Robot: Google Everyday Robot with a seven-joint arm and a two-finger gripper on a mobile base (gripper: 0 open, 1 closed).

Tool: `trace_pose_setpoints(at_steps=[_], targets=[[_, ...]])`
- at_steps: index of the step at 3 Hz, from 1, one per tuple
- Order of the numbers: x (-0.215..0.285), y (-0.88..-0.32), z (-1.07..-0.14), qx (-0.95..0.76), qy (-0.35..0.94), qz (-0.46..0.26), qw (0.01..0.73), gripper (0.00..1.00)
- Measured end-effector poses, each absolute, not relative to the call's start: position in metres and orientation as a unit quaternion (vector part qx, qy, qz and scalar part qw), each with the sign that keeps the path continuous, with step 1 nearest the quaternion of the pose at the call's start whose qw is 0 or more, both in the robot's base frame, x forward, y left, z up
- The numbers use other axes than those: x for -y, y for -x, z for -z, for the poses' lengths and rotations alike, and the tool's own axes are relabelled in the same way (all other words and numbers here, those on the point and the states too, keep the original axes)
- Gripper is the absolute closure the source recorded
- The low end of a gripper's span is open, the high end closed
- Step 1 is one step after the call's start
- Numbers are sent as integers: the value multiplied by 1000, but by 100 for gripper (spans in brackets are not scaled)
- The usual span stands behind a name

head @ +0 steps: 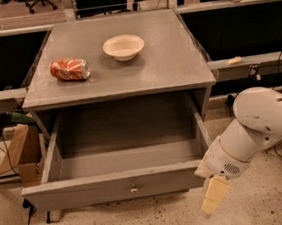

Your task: Close top drawer

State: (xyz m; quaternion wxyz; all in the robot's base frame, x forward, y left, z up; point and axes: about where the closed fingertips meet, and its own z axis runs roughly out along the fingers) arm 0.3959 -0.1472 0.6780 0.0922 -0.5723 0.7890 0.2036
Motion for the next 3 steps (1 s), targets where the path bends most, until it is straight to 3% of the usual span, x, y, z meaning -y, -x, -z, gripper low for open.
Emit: trace_pose_setpoints(at_steps=[2,3], targets=[[136,-413,-678,-783,579,-202,106,0],[129,-426,-676,-781,582,-198,114,18]])
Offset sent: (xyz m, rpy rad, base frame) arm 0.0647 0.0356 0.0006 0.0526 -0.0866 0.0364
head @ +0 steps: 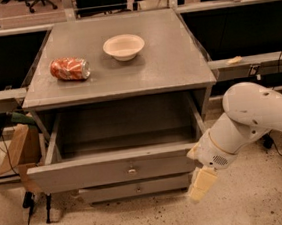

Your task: Close top drawer

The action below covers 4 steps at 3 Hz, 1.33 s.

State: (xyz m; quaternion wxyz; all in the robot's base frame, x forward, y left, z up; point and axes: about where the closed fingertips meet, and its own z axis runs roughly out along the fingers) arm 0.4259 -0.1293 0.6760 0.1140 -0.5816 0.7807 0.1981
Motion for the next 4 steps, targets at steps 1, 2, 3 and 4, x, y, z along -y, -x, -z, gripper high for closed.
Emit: trace_pose_setpoints(at_steps=[1,2,3,4], targets=[[118,-453,-670,-782,580,-191,129,42],[107,-480,-667,-785,575,-180,147,65],[102,-498,-666,-790,569,-168,156,89],[101,-499,-666,-791,567,-166,157,86]])
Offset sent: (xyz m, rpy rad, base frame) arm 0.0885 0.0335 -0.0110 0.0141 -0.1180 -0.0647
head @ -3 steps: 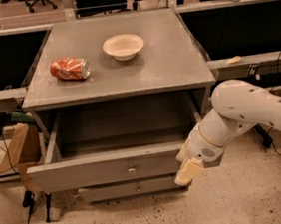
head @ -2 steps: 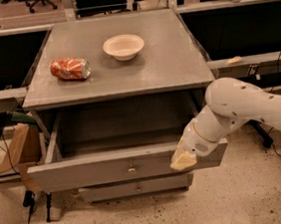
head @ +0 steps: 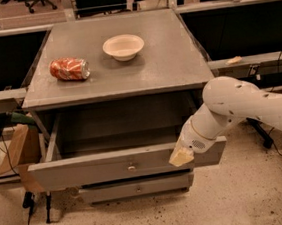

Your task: Close top drawer

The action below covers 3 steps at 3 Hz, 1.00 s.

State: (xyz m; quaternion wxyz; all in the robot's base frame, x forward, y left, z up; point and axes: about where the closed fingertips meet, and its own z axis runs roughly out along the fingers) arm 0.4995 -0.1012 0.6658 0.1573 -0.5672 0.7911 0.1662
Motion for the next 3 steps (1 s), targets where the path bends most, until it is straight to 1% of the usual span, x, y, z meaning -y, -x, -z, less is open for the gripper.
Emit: trace_pose_setpoints(at_steps=[3], targets=[[101,-512,-657,-807,545,-161,163,16]])
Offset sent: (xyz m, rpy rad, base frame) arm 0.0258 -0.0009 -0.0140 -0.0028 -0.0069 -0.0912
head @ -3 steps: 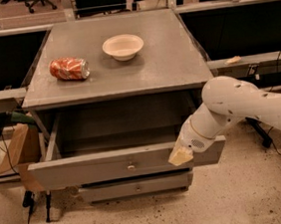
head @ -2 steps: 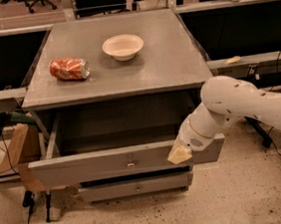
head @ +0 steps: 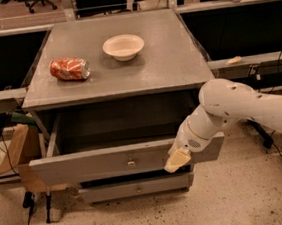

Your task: Close top drawer

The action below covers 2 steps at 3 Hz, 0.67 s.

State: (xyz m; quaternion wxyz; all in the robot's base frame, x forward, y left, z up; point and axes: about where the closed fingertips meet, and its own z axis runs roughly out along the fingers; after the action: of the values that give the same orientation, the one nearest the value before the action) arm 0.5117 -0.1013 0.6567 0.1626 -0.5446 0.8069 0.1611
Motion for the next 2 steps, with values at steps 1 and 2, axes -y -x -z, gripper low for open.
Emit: trace_pose_setpoints(at_steps=[1,2], targets=[[102,-508,-655,-808,542,-162,163,0],[102,-505,-655,-809,541,-162,163,0]])
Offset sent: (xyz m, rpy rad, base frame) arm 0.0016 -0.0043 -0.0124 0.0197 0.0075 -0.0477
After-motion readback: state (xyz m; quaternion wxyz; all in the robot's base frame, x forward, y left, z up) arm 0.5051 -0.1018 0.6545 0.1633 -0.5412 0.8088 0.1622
